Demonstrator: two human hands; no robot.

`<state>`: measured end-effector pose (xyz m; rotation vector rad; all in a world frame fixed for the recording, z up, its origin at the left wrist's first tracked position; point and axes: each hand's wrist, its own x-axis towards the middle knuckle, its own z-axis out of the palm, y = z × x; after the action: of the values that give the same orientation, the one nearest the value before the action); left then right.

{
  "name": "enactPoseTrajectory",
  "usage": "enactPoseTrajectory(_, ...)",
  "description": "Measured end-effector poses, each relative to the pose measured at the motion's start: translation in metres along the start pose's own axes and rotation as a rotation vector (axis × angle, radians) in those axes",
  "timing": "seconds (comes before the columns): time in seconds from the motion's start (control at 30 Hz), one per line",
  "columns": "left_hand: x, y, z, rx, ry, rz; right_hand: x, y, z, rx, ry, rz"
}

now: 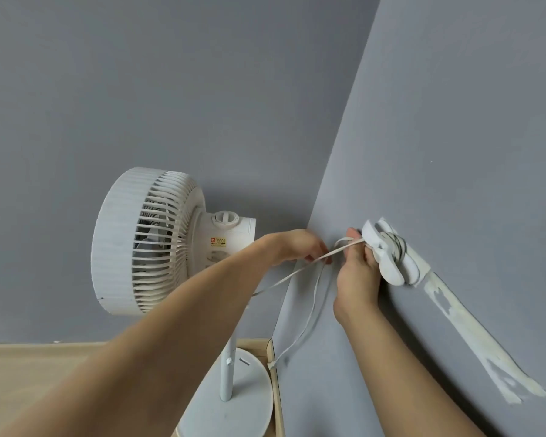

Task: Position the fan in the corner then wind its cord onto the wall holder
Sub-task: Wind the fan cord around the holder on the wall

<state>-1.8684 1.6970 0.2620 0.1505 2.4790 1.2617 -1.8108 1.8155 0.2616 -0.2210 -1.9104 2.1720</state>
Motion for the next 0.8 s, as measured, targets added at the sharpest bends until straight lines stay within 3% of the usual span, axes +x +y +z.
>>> enactPoseTrajectory(0.13, 0.003, -0.007, -0.003, -0.159, 0.024, -0.016, -0.002, -0.001, 0.001, 0.003, 0.016, 0.004)
enactPoseTrajectory(0.27, -0.005, 0.011, -0.015, -0.321, 0.26, 0.084, -0.012, -0.003, -0.003, 0.011, 0.017, 0.169)
enactPoseTrajectory(0.4, -0.02, 0.058, -0.037, -0.259, 0.454, 0.188, -0.047, -0.005, -0.014, -0.064, -0.112, 0.292)
enactPoseTrajectory(0.57, -0.055, 0.132, -0.053, 0.138, 0.61, 0.391, -0.062, -0.029, -0.013, -0.071, -0.244, 0.24)
enactPoseTrajectory(0.8, -0.124, 0.227, -0.041, 1.178, 0.579, 0.496, -0.076, -0.091, -0.015, 0.022, -0.371, 0.145)
